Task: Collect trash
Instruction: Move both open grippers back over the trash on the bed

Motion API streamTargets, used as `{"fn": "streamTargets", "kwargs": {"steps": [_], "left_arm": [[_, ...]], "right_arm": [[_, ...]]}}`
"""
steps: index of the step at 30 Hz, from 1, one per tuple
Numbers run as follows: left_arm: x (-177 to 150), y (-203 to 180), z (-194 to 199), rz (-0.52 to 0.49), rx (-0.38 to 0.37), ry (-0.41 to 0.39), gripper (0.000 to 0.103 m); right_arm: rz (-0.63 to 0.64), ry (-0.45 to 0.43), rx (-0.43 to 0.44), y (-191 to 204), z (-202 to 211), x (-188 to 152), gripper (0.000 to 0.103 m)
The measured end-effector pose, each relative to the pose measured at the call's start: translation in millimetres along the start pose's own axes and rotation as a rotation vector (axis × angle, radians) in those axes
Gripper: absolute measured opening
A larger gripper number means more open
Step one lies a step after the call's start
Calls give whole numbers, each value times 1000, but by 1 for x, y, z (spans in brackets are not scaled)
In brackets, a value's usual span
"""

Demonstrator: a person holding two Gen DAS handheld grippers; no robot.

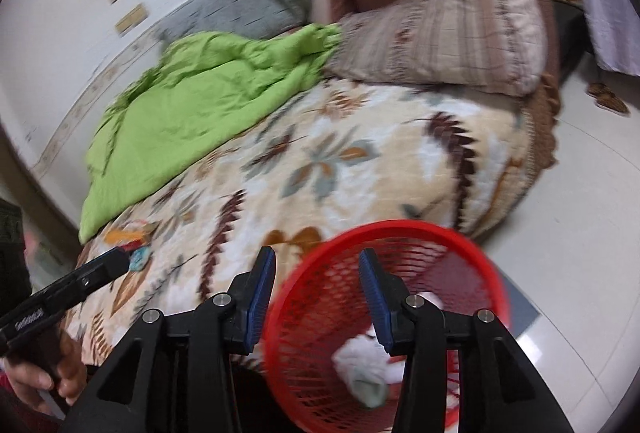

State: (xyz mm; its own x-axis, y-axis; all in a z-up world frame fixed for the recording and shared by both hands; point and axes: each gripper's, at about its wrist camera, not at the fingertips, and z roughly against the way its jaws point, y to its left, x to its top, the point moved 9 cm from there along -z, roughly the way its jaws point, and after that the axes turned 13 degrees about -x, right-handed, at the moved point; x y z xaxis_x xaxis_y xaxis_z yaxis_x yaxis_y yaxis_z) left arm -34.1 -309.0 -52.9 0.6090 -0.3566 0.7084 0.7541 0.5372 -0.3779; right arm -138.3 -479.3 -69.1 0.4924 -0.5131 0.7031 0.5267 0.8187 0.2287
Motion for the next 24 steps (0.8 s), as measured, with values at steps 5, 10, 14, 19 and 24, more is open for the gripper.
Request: {"fn": "streamTargets", "kwargs": {"steps": [5,10,14,19,24], "left_arm": [[-8,49,28,74,84,-20,67],[-16,92,56,128,152,-55,67],[-18,125,75,166,217,-92,67],[-22,177,105,228,321,-153,67],[-32,246,144,323,476,-236,67]], "right_arm": [[72,19,75,51,-8,-4,48],[133,50,147,101,-15,-12,48],[193,63,181,136,-20,-18,48],[280,79,224,183,-29,-26,48],[380,87,253,230,-38,-34,48]]}}
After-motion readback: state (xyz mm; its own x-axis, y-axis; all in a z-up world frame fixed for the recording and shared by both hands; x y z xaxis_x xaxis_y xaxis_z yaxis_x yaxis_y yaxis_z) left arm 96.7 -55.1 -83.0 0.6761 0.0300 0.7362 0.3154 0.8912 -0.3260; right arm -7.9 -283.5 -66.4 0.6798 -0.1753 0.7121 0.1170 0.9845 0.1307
